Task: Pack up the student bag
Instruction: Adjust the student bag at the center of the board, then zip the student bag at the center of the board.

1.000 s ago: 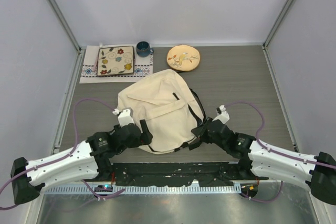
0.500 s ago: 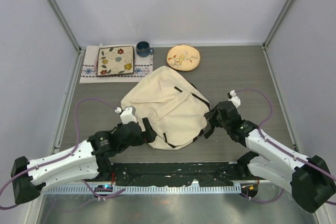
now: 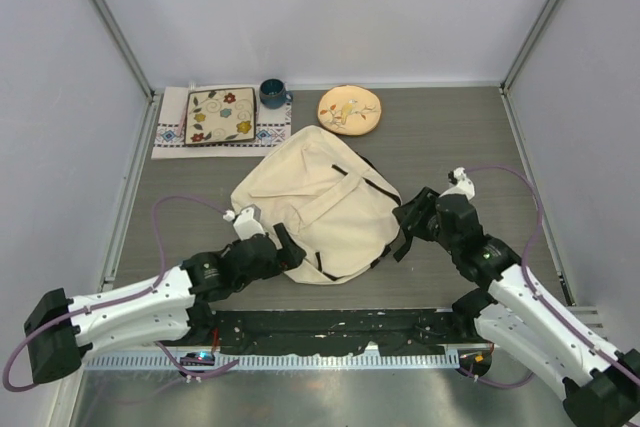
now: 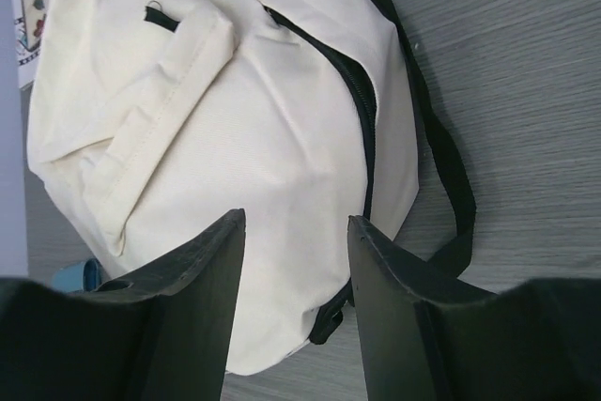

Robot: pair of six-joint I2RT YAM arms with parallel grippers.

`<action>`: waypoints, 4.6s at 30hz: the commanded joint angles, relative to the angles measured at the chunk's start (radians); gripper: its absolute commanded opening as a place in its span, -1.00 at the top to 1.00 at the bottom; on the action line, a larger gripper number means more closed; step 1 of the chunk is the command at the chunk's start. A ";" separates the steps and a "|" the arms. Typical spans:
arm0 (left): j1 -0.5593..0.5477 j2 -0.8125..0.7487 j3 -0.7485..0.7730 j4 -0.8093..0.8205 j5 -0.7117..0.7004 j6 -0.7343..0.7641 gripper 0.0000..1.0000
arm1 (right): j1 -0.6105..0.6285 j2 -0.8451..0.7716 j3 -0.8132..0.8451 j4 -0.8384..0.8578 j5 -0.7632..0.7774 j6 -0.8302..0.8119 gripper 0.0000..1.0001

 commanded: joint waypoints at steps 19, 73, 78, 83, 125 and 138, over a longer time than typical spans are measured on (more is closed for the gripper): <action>0.008 -0.018 -0.071 0.050 -0.111 -0.254 -0.91 | 0.335 0.078 0.086 0.037 0.026 0.073 -0.06; 0.011 0.060 -0.162 0.294 -0.150 -0.266 0.65 | 0.654 0.751 0.310 0.216 0.198 0.112 0.63; 0.013 0.065 -0.162 0.297 -0.149 -0.265 0.75 | 0.656 0.764 0.317 0.200 0.212 0.107 0.93; 0.023 0.068 -0.175 0.316 -0.140 -0.268 1.00 | 0.676 0.744 0.316 0.193 0.247 0.089 0.99; 0.250 -0.157 -0.214 0.100 -0.061 -0.185 1.00 | 0.808 0.333 0.115 -0.011 0.614 0.216 0.99; 0.301 -0.190 -0.186 0.077 0.012 -0.101 0.94 | 0.809 0.290 0.098 0.047 0.620 0.142 0.98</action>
